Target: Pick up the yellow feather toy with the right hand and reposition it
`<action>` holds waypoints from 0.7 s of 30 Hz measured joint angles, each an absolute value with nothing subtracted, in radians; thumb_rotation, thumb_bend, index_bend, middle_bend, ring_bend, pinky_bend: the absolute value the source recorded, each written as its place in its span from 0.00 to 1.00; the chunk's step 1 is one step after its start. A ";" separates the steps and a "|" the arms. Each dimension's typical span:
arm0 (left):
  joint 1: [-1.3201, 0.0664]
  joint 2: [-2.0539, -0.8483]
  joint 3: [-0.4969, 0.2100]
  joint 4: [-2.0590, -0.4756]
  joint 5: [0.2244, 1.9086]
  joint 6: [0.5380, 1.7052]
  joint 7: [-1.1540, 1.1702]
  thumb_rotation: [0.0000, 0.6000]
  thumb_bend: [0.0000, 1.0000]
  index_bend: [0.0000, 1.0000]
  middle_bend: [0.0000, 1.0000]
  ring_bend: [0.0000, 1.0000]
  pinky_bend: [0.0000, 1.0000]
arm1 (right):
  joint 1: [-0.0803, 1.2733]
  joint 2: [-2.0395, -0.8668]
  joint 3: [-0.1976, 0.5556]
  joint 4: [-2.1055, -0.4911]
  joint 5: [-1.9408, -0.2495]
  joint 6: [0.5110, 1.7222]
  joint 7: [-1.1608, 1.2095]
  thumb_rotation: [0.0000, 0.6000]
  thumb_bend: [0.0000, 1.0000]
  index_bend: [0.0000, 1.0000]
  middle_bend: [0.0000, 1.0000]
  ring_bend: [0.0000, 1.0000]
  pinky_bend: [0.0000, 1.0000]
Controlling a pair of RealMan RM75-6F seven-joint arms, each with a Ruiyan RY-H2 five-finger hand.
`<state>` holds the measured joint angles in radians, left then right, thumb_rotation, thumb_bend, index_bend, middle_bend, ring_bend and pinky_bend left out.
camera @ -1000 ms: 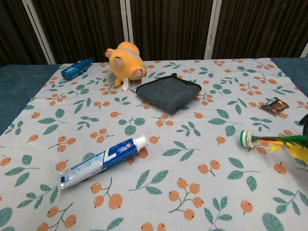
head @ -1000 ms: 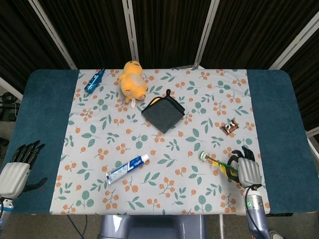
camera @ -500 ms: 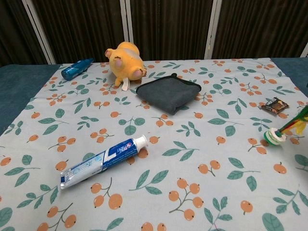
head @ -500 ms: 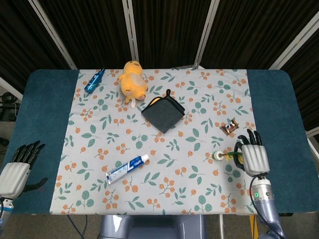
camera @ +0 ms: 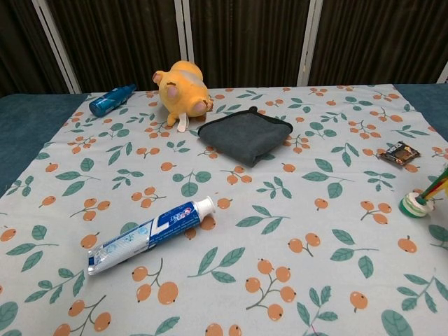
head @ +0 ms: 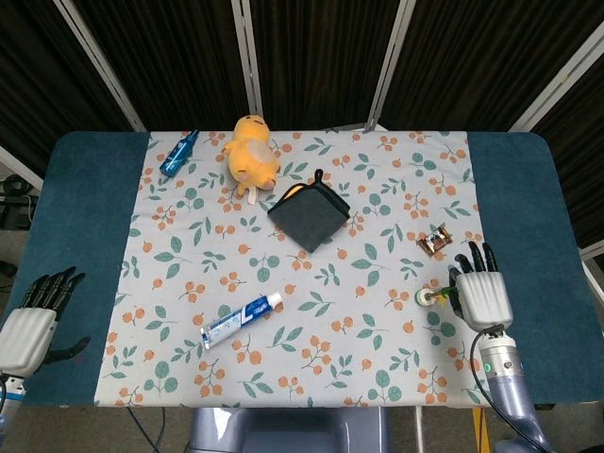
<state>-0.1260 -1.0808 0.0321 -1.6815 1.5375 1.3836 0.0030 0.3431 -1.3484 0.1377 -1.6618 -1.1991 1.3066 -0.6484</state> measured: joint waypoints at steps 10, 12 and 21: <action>-0.126 -1.079 0.032 -1.684 1.535 1.382 0.002 1.00 0.23 0.00 0.00 0.00 0.00 | 0.355 -1.350 0.127 -1.633 -1.249 1.336 -0.696 1.00 0.39 0.60 0.23 0.00 0.00; -0.126 -1.080 0.032 -1.684 1.534 1.381 0.002 1.00 0.23 0.00 0.00 0.00 0.00 | 0.357 -1.348 0.125 -1.628 -1.257 1.338 -0.704 1.00 0.39 0.60 0.23 0.00 0.00; -0.126 -1.079 0.032 -1.686 1.531 1.378 0.004 1.00 0.23 0.00 0.00 0.00 0.00 | 0.363 -1.348 0.104 -1.598 -1.283 1.331 -0.723 1.00 0.39 0.59 0.23 0.00 0.00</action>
<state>-0.1261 -1.0786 0.0320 -1.6862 1.5307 1.3784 0.0040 0.3630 -1.3477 0.1044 -1.5982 -1.2831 1.3307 -0.7228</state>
